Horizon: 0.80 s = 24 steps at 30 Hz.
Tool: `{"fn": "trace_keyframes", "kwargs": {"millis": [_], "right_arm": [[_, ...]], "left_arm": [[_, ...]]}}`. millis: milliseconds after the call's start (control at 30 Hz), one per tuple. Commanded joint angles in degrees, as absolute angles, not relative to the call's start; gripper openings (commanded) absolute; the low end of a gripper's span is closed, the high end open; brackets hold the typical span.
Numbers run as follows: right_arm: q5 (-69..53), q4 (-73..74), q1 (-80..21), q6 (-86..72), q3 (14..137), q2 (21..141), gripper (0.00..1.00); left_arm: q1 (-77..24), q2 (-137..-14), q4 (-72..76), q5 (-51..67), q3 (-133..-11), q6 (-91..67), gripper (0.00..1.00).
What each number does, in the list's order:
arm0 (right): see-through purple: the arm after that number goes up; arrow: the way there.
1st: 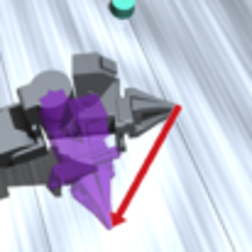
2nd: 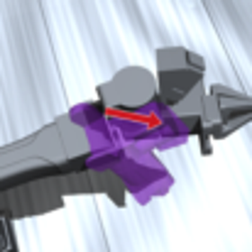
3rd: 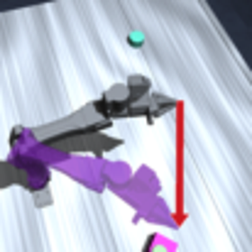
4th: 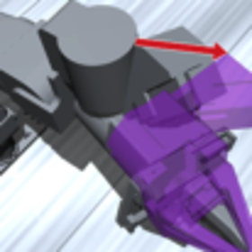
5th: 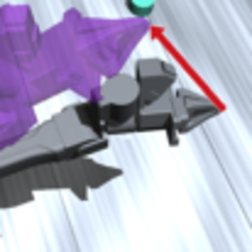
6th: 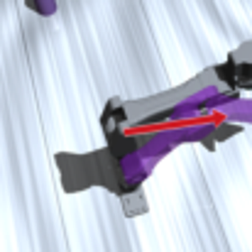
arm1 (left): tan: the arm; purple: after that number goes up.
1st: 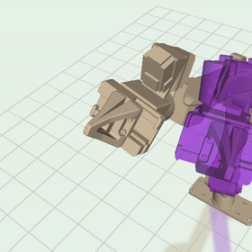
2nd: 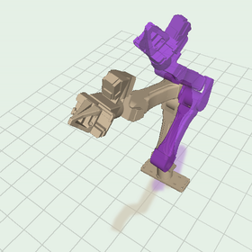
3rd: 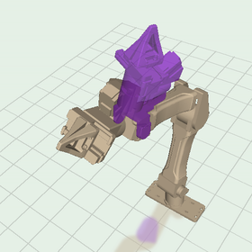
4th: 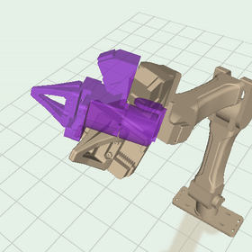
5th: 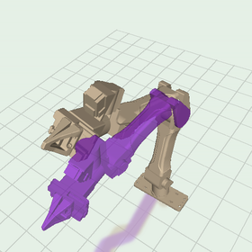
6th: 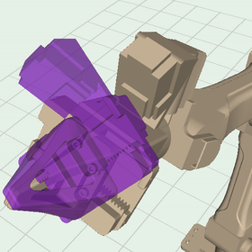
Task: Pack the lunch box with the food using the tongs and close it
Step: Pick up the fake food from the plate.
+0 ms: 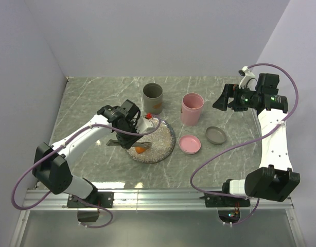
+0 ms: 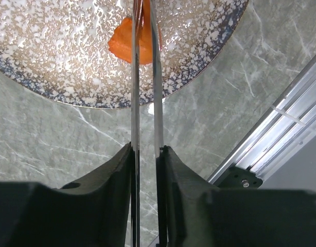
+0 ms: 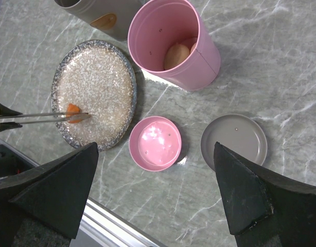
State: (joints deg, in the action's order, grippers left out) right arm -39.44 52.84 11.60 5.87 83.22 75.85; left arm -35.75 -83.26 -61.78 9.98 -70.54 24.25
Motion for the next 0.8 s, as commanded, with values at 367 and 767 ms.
{"fn": "trace_keyframes", "kwargs": {"millis": [367, 767], "right_arm": [[-39.20, 53.17, 11.34, 6.59, 83.85, 73.92, 1.00], [-39.20, 53.53, 11.34, 6.77, 84.37, 74.18, 1.00]], "left_arm": [[-36.21, -81.56, -62.84, 13.80, -76.81, 21.80, 0.10], [-35.42, -81.47, -63.02, 16.52, -80.07, 21.09, 0.00]]}}
